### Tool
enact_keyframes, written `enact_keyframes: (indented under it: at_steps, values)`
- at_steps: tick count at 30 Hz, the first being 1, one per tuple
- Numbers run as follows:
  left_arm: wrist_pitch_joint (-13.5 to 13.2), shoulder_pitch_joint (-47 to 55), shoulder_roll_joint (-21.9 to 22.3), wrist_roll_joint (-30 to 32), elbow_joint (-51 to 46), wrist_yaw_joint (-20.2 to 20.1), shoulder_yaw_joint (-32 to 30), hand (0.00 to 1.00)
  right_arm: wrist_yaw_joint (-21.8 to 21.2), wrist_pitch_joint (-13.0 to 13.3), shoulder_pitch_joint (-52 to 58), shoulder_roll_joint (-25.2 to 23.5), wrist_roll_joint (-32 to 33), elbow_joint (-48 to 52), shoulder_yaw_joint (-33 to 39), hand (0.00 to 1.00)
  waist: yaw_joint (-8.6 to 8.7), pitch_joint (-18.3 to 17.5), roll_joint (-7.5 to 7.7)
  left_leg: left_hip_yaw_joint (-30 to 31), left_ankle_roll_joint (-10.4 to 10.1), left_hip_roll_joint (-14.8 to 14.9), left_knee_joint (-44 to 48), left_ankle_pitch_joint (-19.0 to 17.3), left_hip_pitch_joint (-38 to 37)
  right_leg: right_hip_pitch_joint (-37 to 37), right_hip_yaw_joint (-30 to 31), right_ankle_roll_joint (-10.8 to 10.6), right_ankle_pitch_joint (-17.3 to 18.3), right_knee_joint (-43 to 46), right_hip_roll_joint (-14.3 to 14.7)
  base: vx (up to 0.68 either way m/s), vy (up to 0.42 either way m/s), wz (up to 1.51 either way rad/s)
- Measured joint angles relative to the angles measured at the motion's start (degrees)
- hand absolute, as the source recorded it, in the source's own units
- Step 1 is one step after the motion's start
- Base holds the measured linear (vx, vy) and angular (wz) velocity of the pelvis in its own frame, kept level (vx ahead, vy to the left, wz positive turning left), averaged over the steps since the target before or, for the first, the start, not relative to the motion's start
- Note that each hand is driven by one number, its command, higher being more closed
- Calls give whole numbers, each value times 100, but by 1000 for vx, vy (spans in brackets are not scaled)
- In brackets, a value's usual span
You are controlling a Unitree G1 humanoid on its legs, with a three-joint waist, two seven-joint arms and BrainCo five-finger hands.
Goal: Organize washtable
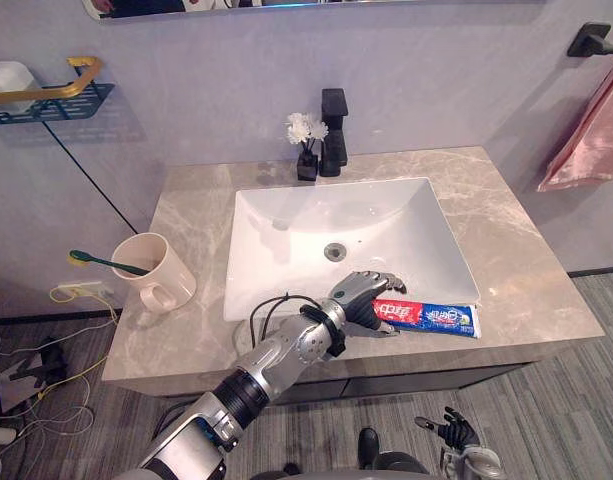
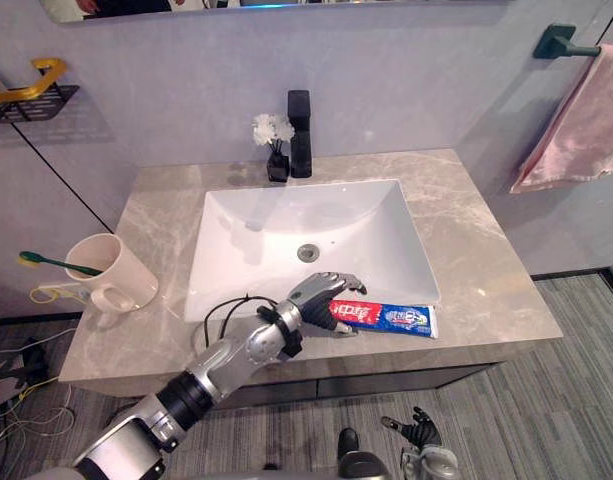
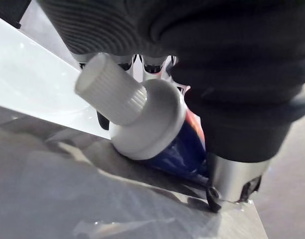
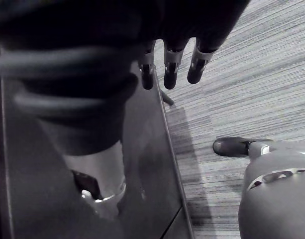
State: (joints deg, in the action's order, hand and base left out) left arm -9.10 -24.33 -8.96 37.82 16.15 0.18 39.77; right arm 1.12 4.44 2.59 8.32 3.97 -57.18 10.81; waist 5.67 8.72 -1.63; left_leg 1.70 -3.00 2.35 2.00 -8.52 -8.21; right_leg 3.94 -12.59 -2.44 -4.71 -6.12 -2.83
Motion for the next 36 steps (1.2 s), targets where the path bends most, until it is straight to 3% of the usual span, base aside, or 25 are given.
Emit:
enact_keyframes:
  at_steps: [5,17,28,36]
  values:
    - [-18,-92,-34,-130,-72,-1,-10,100,4,-5,-18,6,4,-41,79,0,5,50,-72,-13,-2,12,-12,-1,-2,-9,2,-7,6,0,13,0,0,0]
    - [15,152,-141,-352,-273,117,-189,100,30,-11,-12,-5,358,-39,350,0,7,58,-83,-78,-2,78,-20,-4,-6,-38,56,-5,8,0,88,-1,0,-2]
    - [275,792,-156,-840,-1192,444,-1071,100,275,-1,384,-128,1134,149,1438,0,-8,55,-108,-361,-12,151,-118,-14,-73,-139,325,-1,3,2,187,7,8,-13]
    - [307,962,17,-1138,-2259,641,-1620,100,493,81,687,-173,1572,1418,2447,0,-30,49,-97,-599,12,102,-89,-23,-52,-253,579,40,-77,4,186,-23,18,-16]
